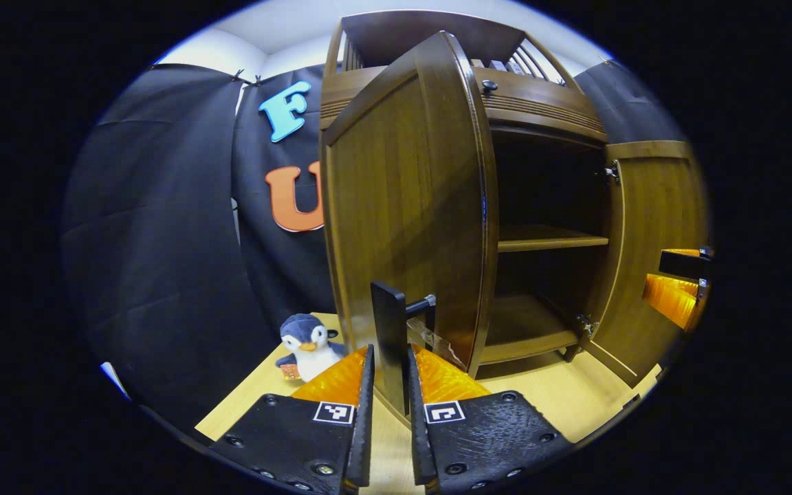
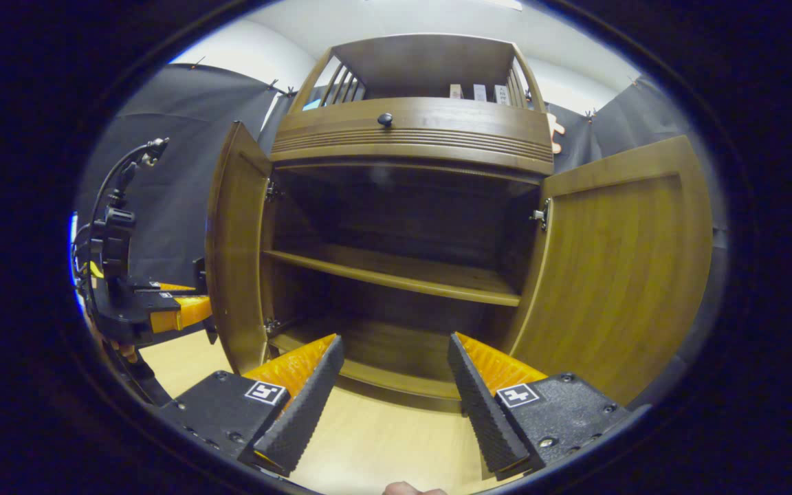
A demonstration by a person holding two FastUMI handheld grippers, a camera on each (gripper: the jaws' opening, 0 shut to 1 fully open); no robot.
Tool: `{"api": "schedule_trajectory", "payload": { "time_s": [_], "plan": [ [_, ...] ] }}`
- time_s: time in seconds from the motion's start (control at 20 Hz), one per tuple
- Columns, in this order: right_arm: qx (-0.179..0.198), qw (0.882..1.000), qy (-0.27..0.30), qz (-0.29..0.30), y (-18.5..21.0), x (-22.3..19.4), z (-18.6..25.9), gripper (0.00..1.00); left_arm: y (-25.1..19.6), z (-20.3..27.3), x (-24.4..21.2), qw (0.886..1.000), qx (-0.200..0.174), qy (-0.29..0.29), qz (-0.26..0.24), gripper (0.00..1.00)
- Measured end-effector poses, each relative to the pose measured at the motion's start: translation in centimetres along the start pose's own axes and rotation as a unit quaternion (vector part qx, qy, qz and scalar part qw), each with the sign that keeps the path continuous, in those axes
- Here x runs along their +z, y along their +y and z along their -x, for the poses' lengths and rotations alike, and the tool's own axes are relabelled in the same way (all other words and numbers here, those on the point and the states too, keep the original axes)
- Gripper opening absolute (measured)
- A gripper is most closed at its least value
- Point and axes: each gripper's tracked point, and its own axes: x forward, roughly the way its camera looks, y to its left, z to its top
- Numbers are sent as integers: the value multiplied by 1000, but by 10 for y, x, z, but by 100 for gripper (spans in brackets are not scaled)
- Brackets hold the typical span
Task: Open the right door of the double-door shoe cabinet with the right hand, and open the left door with the left hand.
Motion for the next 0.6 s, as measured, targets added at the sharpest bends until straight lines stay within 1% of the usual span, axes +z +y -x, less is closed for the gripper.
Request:
{"api": "schedule_trajectory", "payload": {
  "time_s": [0.05, 0.1, 0.15, 0.2, 0.25, 0.3, 0.35, 0.4, 0.45, 0.5, 0.55, 0.6],
  "plan": [
    [2, 1000, 1, 1, 1, -1, -1, 100, 5, 3, 2, 1000, 5, -1, 8, 23],
    [3, 1000, 2, 1, 2, -1, -2, 97, 11, 6, 2, 1000, 11, -2, 12, 23],
    [4, 1000, 4, -1, 3, -2, -3, 100, 17, 9, 3, 1000, 17, -4, 12, 23],
    [7, 1000, 5, -4, 6, -3, -5, 97, 24, 11, 2, 1000, 22, -4, 11, 23],
    [11, 1000, 6, -7, 10, -1, -8, 100, 29, 13, 1, 1000, 29, -4, 9, 23],
    [14, 1000, 5, -9, 13, -1, -10, 100, 36, 15, 1, 999, 36, -3, 12, 22],
    [17, 1000, 3, -8, 17, 2, -13, 97, 43, 19, 0, 999, 43, -3, 16, 30],
    [19, 1000, 1, -8, 21, 4, -14, 100, 50, 21, -2, 999, 49, -1, 22, 22],
    [24, 1000, -1, -6, 27, 5, -16, 100, 56, 24, -2, 998, 55, -1, 27, 22],
    [28, 1000, -3, -4, 32, 7, -18, 97, 60, 25, -2, 998, 57, -1, 31, 14],
    [33, 999, -3, -2, 37, 8, -20, 97, 65, 26, -4, 998, 60, 1, 33, 22],
    [38, 999, -5, 1, 43, 9, -22, 98, 72, 29, -5, 997, 69, 2, 32, 20]
  ]
}}
